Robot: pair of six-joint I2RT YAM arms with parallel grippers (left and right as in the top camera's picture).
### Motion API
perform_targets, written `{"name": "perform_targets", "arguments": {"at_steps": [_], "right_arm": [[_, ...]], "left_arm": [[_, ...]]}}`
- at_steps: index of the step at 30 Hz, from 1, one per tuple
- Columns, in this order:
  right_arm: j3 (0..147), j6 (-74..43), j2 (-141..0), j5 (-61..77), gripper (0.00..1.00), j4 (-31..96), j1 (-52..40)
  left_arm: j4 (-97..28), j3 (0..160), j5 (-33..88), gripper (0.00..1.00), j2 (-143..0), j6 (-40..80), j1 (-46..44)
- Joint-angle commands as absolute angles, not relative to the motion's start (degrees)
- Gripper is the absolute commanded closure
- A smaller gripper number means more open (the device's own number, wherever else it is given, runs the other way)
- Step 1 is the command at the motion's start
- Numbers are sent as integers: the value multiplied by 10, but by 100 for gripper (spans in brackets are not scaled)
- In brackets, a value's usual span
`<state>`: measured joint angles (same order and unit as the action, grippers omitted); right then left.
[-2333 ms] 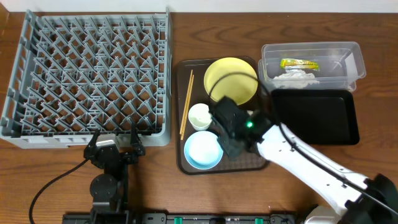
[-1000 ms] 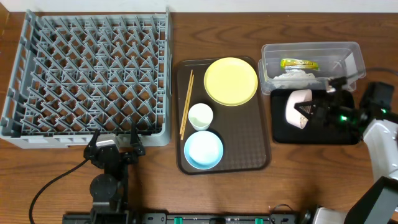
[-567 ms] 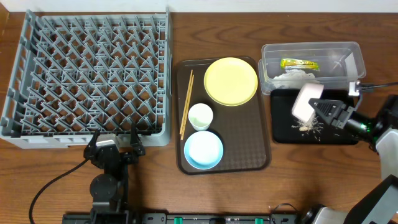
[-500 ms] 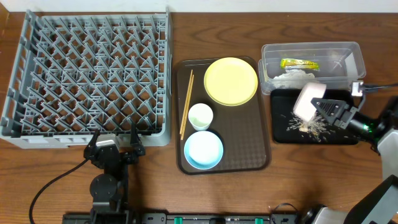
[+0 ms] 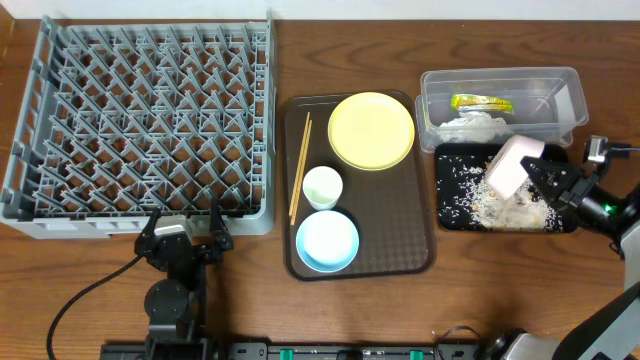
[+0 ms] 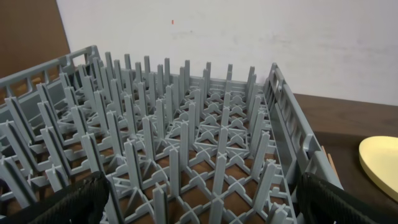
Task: Sort waste into correct bins and load items into the dishwasher
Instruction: 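Lift pink bowl with right gripper and tip rice onto black tray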
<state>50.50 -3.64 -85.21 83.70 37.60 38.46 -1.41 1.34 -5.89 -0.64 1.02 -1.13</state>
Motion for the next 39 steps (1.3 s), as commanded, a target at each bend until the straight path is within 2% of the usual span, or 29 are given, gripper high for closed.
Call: {"name": "perform_targets", "arguments": {"at_steps": [1, 8, 12, 15, 25, 39], "right_arm": [[504, -97, -840, 829, 99, 375, 394], [504, -146, -840, 796, 99, 375, 394], [504, -156, -840, 833, 99, 374, 394], [504, -157, -840, 789, 99, 371, 394], [504, -141, -839, 893, 99, 316, 392], [504, -199, -834, 874, 99, 323, 385]], "left_arm": [[-36, 2, -62, 3, -6, 0, -10], [-36, 2, -62, 3, -6, 0, -10], [-36, 2, -62, 3, -6, 0, -10], [-36, 2, -62, 3, -6, 0, -10], [-36, 2, -62, 3, -6, 0, -10], [-36, 2, -62, 3, -6, 0, -10]]}}
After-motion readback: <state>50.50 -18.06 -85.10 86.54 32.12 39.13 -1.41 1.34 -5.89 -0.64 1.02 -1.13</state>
